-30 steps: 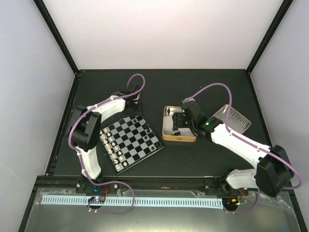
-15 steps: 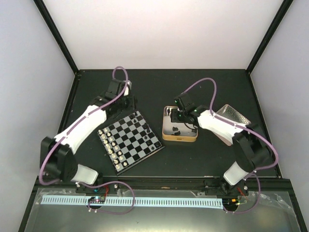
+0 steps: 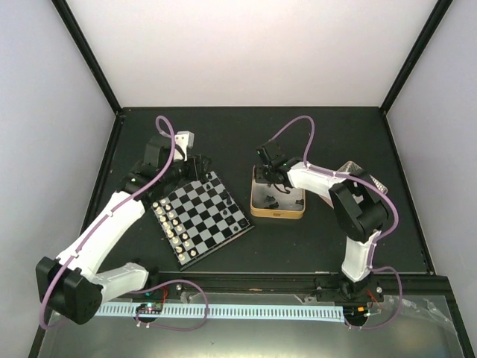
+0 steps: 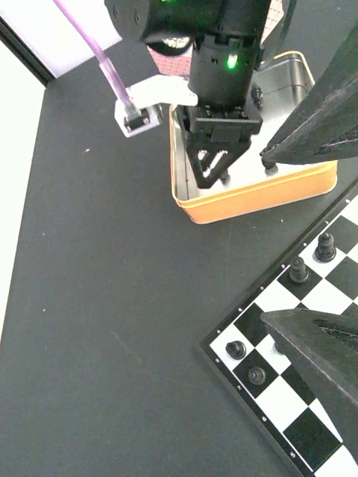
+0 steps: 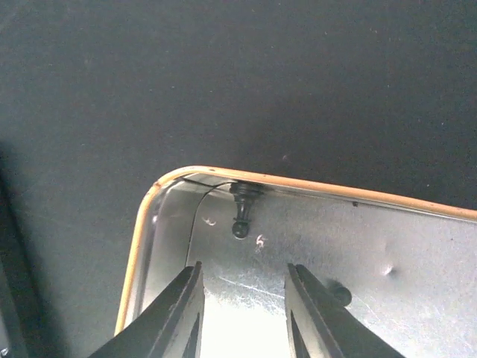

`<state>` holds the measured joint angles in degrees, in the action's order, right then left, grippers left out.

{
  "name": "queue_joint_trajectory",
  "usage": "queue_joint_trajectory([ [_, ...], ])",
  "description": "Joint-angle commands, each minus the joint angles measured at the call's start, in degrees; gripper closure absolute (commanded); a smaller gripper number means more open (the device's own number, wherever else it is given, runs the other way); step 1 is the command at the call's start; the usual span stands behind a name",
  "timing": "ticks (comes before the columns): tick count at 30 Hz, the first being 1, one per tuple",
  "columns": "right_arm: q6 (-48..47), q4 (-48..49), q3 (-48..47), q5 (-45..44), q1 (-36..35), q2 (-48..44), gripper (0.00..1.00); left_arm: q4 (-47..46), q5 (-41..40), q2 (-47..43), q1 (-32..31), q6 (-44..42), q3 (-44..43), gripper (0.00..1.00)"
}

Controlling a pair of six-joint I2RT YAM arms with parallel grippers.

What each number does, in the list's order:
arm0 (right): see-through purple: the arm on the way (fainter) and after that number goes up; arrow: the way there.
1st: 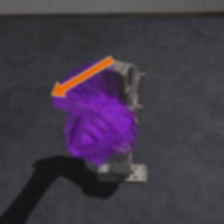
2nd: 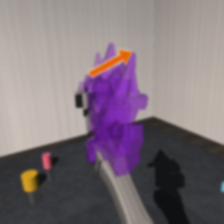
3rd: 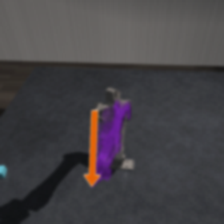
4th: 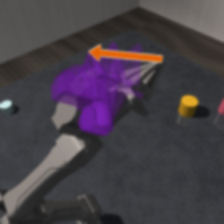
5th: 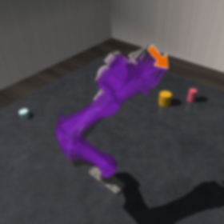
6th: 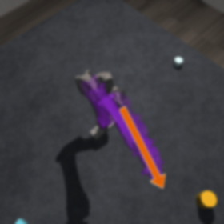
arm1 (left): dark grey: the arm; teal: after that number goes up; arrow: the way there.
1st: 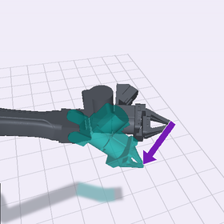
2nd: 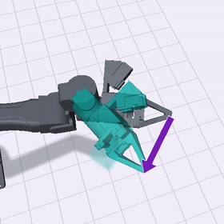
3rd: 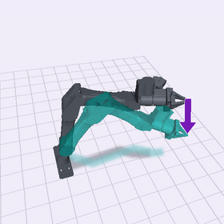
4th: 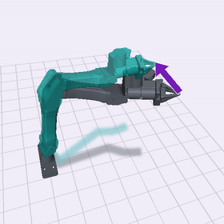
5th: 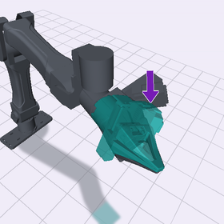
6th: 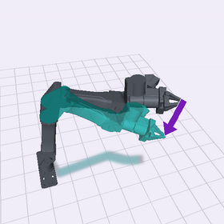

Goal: Set up the chess pieces on the board
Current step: Pick up the chess piece from the storage box.

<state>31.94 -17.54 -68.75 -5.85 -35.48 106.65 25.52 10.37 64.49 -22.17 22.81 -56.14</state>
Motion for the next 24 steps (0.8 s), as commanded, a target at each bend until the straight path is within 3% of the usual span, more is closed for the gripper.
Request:
queue_joint_trajectory([
  [1,0.48,2.73,-1.65,-3.11,0.18,2.07,0.70,-3.87,1.84,-2.51,0.38,-0.19,1.24,0.45],
  [12,-0.50,4.76,-3.56,-4.17,0.03,6.55,0.72,-3.94,2.26,-3.73,0.49,0.13,2.76,0.44],
  [24,-1.82,4.62,-4.24,-6.32,-0.57,9.25,0.82,-3.85,1.87,-4.65,0.46,0.37,2.83,0.44],
])
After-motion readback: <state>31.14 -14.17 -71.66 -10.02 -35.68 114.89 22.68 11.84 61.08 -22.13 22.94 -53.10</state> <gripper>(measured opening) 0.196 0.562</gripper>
